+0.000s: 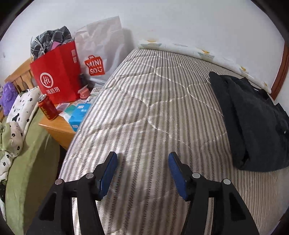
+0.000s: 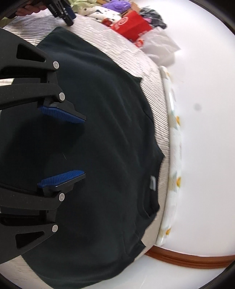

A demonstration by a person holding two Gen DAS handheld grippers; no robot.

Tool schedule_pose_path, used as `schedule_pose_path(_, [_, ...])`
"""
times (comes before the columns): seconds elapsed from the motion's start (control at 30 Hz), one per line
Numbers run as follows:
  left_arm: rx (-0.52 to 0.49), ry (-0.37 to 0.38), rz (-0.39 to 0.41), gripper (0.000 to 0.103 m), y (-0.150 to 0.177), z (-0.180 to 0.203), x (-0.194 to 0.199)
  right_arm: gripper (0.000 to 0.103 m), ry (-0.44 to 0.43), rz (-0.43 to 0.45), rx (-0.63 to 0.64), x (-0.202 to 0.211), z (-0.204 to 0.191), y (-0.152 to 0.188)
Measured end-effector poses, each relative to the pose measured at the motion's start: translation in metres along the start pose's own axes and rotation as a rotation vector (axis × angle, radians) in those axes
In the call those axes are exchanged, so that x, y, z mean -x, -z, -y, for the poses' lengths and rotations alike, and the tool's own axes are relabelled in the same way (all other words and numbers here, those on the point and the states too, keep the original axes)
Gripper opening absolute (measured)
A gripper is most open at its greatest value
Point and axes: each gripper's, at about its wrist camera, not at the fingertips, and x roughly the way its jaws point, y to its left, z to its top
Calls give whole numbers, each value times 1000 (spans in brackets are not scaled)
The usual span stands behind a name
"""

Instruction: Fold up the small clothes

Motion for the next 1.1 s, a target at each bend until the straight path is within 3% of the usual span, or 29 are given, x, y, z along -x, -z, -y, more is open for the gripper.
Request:
schedule_pose_path(0.17, [3,-11,29,60,2,-4,-2,54,61,23,35,2,-16,18])
schedule_pose_path(0.43, [4,-5,28,62,4,-5,-3,62,61,34,-11,-3,-11,29])
schedule_pose_path(0.63, [3,-2,34,65,7,-4,-2,66,114,64,20,-7,-18,35])
schedule_pose_path(1.1, [-5,10,7,79,2,-2,-7,71,95,55,-6,-11,-10,35])
